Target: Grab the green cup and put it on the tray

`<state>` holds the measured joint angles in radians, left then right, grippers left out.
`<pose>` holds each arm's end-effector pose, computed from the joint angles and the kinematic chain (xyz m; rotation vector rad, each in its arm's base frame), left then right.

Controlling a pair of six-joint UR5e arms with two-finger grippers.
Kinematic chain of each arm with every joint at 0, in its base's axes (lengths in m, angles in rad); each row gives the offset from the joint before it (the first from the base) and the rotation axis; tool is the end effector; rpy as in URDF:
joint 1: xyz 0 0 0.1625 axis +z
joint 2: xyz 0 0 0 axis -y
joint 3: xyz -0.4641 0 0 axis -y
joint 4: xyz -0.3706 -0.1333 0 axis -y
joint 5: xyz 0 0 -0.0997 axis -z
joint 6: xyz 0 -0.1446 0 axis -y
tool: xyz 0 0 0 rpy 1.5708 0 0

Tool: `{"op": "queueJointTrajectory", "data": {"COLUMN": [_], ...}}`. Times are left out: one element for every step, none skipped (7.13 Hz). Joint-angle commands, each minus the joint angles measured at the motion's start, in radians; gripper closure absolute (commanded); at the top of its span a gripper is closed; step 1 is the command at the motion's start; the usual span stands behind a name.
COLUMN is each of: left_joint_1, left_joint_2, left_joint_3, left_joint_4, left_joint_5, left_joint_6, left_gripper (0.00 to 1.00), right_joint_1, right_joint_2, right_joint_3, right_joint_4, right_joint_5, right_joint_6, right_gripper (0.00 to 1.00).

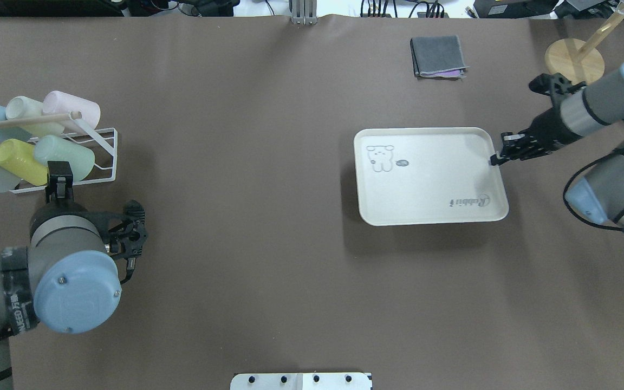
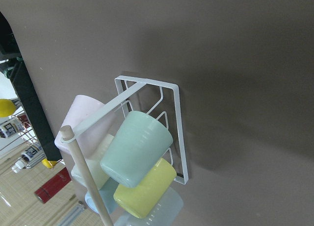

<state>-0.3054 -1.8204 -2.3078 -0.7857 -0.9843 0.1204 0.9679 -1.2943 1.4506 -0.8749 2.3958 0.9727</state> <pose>0.3563 -0.3360 0.4011 0.5171 -0.4141 1.2800 -0.3362 -0.5362 0.5408 0.0176 -1.1076 -0.0200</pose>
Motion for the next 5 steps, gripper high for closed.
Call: {"op": "queueJointTrajectory", "data": {"left_joint_1": [0.052, 0.06, 0.066, 0.066, 0.066], "left_joint_2": [0.074, 0.082, 0.085, 0.093, 0.108], "left_joint_3": [0.03, 0.06, 0.118, 0.148, 0.163], "left_joint_4": [-0.004, -0.004, -0.006, -0.006, -0.006], "left_joint_5": [0.221, 0.284, 0.338, 0.345, 0.348], "left_joint_6": [0.137, 0.145, 0.146, 0.143, 0.143], "left_gripper": [0.02, 0.02, 0.02, 0.02, 0.02], "right_joint_1": [-0.166, -0.216, -0.233, -0.247, -0.264], "right_joint_2": [0.171, 0.218, 0.26, 0.294, 0.332], "right_joint_3": [0.143, 0.149, 0.139, 0.128, 0.1], "right_joint_4": [-0.352, -0.407, -0.409, -0.411, -0.412], "right_joint_5": [-0.198, -0.257, -0.27, -0.291, -0.315], "right_joint_6": [0.017, 0.018, 0.053, 0.087, 0.118], "right_gripper": [1.0, 1.0, 1.0, 1.0, 1.0]}}
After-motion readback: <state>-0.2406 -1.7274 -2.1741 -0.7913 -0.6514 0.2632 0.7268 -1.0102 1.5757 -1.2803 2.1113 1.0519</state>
